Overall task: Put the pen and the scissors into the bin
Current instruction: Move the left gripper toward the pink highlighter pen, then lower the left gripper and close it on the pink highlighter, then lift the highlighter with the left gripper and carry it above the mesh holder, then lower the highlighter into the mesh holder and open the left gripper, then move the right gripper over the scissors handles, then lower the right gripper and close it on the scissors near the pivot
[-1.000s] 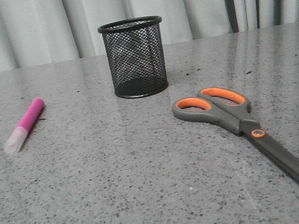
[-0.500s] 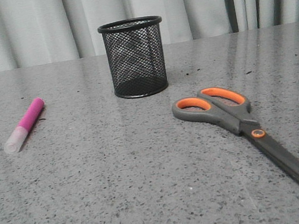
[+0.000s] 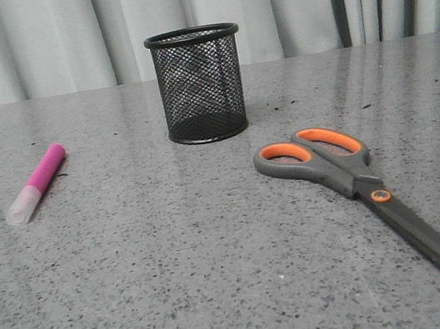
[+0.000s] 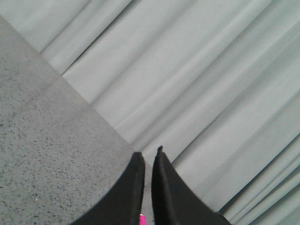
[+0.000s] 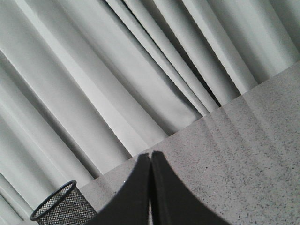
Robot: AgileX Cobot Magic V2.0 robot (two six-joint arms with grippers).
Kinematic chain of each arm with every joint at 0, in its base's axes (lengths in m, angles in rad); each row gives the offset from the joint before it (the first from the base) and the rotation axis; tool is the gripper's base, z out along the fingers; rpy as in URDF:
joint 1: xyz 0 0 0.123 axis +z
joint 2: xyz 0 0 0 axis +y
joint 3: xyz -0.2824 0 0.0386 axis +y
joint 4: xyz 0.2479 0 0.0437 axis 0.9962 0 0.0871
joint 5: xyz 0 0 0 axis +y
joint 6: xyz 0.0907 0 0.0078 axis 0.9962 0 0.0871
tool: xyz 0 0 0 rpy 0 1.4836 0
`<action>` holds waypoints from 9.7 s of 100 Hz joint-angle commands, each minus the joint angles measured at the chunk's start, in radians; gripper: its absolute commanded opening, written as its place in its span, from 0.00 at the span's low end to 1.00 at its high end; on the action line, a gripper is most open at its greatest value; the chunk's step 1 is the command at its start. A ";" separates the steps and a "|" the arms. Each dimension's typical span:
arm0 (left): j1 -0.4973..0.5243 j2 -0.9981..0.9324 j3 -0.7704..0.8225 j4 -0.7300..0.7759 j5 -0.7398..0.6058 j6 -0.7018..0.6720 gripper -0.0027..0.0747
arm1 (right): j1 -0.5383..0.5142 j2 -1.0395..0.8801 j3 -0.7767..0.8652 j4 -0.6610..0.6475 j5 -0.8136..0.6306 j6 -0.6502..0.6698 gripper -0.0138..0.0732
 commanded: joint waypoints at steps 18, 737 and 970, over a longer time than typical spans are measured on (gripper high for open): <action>0.002 -0.029 -0.023 0.152 -0.083 -0.009 0.46 | -0.006 -0.014 -0.122 -0.016 0.007 -0.006 0.21; -0.535 0.998 -1.167 0.495 0.387 0.258 0.40 | 0.020 0.449 -0.670 -0.019 0.686 -0.538 0.45; -0.535 0.502 -0.773 0.458 0.687 0.225 0.40 | 0.532 1.611 -1.177 -0.518 1.216 0.228 0.66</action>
